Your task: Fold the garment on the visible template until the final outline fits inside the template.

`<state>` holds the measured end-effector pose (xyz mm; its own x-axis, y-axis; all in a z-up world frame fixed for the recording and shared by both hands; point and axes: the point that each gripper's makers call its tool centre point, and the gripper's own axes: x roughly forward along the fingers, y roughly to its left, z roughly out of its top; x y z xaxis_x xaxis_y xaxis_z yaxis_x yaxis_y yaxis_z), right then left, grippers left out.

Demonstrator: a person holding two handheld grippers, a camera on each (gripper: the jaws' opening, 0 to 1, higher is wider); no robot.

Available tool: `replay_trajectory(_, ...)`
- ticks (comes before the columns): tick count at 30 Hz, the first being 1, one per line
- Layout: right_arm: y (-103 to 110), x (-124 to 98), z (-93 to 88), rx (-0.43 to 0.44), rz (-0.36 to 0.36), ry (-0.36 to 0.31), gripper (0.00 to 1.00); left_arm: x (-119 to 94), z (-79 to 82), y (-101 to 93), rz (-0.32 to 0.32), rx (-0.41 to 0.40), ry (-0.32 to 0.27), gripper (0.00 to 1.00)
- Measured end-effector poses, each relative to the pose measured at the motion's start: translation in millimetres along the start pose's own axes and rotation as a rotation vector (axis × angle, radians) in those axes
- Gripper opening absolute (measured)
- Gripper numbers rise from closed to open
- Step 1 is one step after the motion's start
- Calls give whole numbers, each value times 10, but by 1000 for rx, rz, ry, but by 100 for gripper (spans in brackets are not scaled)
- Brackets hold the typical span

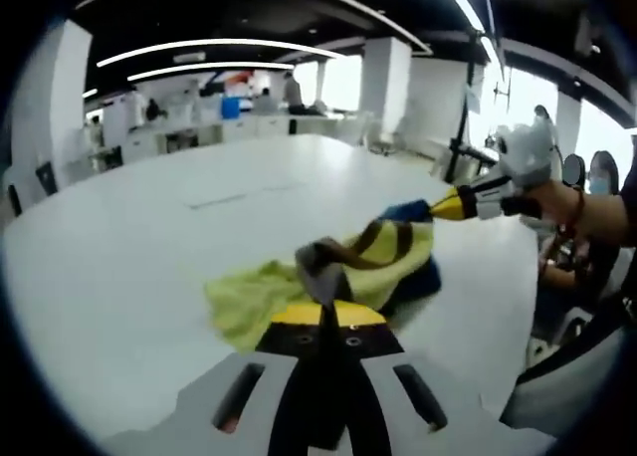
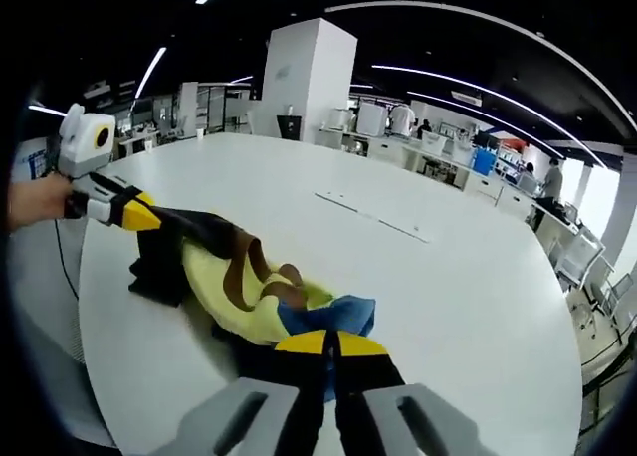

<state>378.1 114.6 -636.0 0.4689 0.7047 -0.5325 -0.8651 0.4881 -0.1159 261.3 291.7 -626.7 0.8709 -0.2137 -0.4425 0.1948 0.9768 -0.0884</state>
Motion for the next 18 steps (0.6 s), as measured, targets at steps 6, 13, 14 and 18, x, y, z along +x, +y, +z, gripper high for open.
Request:
replay_trajectory(6, -67, -114, 168, 36, -17, -38, 0, -133, 176, 89, 29, 21, -34, 0)
replay_trajectory(13, -146, -215, 339, 160, -12, -80, 0, -276, 391, 277, 81, 36, -80, 0)
replay_trajectory(14, -155, -217, 356, 178, -7, -86, 0, -285, 410, 296, 85, 40, -82, 0)
replay_trajectory(18, -153, -249, 440, 295, 35, -113, 0, -321, 484, 393, 107, 40, -87, 0)
